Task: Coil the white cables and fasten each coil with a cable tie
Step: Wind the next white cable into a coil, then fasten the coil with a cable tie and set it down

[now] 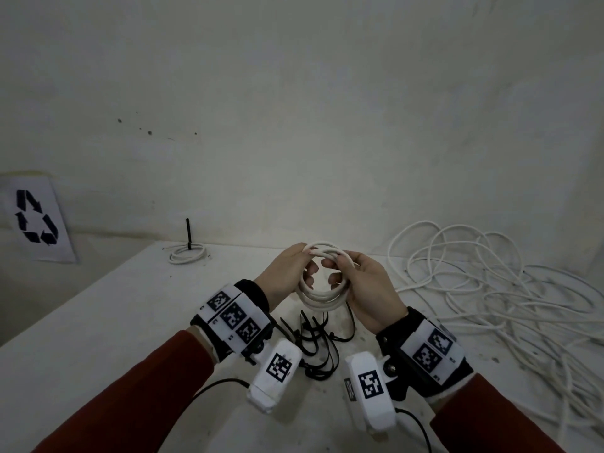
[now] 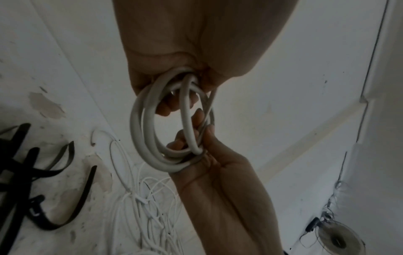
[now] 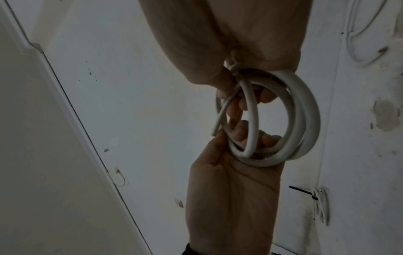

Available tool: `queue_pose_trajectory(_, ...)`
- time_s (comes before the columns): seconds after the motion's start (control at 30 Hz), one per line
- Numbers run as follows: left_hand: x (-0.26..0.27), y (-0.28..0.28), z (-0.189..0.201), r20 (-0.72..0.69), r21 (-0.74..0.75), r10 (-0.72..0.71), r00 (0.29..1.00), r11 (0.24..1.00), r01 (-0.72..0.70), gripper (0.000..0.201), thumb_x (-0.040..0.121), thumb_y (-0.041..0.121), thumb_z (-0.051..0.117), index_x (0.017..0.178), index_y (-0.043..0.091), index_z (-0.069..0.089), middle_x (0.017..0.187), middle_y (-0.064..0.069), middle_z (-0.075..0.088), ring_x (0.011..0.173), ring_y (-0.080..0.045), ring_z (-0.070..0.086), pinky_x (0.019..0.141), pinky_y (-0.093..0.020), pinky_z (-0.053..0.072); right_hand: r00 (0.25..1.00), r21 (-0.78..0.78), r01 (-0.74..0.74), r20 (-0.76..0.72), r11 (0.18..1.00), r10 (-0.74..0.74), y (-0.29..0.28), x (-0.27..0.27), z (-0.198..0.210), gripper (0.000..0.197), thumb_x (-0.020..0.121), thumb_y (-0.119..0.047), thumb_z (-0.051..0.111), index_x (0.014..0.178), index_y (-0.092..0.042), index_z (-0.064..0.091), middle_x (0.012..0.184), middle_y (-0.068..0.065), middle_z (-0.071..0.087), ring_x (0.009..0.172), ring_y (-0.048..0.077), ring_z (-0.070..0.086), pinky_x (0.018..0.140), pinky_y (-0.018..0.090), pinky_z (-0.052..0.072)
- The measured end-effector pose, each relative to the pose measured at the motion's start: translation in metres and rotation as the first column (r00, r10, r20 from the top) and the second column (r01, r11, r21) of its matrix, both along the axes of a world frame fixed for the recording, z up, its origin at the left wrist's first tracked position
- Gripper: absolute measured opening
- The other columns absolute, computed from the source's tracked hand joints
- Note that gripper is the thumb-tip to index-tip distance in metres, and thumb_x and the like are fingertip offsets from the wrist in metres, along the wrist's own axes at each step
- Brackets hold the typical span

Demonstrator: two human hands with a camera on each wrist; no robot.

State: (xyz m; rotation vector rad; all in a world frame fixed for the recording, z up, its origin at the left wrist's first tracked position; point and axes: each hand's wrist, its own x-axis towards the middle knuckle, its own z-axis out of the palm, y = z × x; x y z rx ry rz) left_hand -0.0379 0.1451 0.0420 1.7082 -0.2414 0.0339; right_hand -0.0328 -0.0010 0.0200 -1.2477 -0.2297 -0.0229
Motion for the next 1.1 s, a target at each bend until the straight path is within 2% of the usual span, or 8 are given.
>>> queue_pose_trajectory(0.1,0.0,0.001,0.003,-0.137,-0.196,-0.076,0.988,0.979,0.049,0.032,0.1,0.028,0.035,0.077,0.012,0.051,0.061,-0.003,0.035,0.049,-0.014,0.035,0.053,-0.025,0.031,1.0,-0.024,-0.007,0.005,1.0,0.007,-0.001,-0.001,0.001,0.01,0.097,-0.009,0.052,0.104,-0.002,0.055,0.09,0.01,0.07,0.055,0.012,0.056,0.053,0.023,0.048)
queue_pose_trajectory(0.2,0.002,0.006,0.002,-0.18,-0.165,-0.127,0.975,0.981,0.097,0.045,0.097,0.05,0.036,0.076,0.015,0.054,0.056,0.002,0.04,0.048,-0.014,0.041,0.056,-0.026,0.035,1.0,-0.053,-0.02,0.004,0.998,0.02,-0.003,-0.003,0.003,0.006,0.096,-0.009,0.054,0.099,-0.004,0.056,0.088,0.01,0.072,0.053,0.012,0.057,0.053,0.023,0.049)
queue_pose_trajectory(0.4,0.006,0.004,-0.006,-0.018,0.011,0.037,0.999,0.999,-0.037,0.024,0.1,0.03,0.041,0.104,0.009,0.051,0.071,0.002,0.046,0.047,-0.009,0.044,0.05,-0.026,0.033,0.998,-0.105,-0.051,-0.034,0.993,0.048,-0.005,0.0,0.006,0.008,0.091,-0.006,0.061,0.097,-0.001,0.059,0.078,0.009,0.067,0.056,0.018,0.066,0.049,0.024,0.05)
queue_pose_trajectory(0.5,0.006,0.004,-0.011,0.015,0.036,0.067,0.998,0.997,-0.068,0.019,0.101,0.025,0.038,0.089,0.013,0.044,0.07,-0.001,0.042,0.047,-0.01,0.037,0.052,-0.026,0.032,0.994,-0.151,-0.101,-0.043,0.983,0.096,-0.01,0.005,0.004,0.011,0.091,-0.01,0.063,0.097,-0.002,0.06,0.077,0.009,0.068,0.061,0.018,0.068,0.053,0.025,0.053)
queue_pose_trajectory(0.6,0.009,0.012,-0.018,0.031,0.122,0.111,0.993,0.986,-0.114,0.022,0.102,0.024,0.035,0.082,0.014,0.04,0.07,-0.002,0.041,0.049,-0.012,0.035,0.052,-0.026,0.031,0.995,-0.407,-0.095,-0.046,0.909,0.084,-0.016,0.015,-0.006,0.025,0.097,-0.03,0.054,0.091,-0.008,0.064,0.079,0.006,0.067,0.066,0.017,0.063,0.062,0.026,0.052)
queue_pose_trajectory(0.7,0.014,0.023,-0.025,0.064,0.218,0.169,0.983,0.959,-0.179,0.022,0.102,0.025,0.035,0.084,0.015,0.041,0.071,-0.002,0.042,0.052,-0.014,0.037,0.052,-0.026,0.033,0.997,-0.753,-0.077,-0.04,0.653,0.072,-0.024,0.027,-0.021,0.027,0.098,-0.031,0.052,0.089,-0.01,0.065,0.081,0.003,0.067,0.069,0.016,0.059,0.065,0.027,0.048)
queue_pose_trajectory(0.87,0.013,0.033,-0.029,0.136,0.222,0.167,0.976,0.955,-0.194,0.008,0.101,0.026,0.036,0.107,0.021,0.037,0.069,-0.003,0.04,0.053,-0.017,0.033,0.051,-0.028,0.034,0.967,-0.996,-0.071,-0.083,-0.057,0.241,-0.022,0.04,-0.04,0.028,0.082,-0.03,0.072,0.107,-0.018,0.072,0.108,-0.001,0.069,0.101,0.016,0.062,0.093,0.031,0.051)
queue_pose_trajectory(1.1,0.015,0.035,-0.029,0.186,0.208,0.186,0.965,0.952,-0.224,0.008,0.1,0.023,0.039,0.097,0.017,0.044,0.068,-0.001,0.041,0.046,-0.012,0.036,0.051,-0.028,0.037,0.952,-0.954,-0.001,-0.092,-0.299,0.292,-0.011,0.049,-0.045,0.021,0.078,-0.028,0.074,0.098,-0.02,0.074,0.101,0.001,0.072,0.096,0.02,0.065,0.087,0.034,0.055)
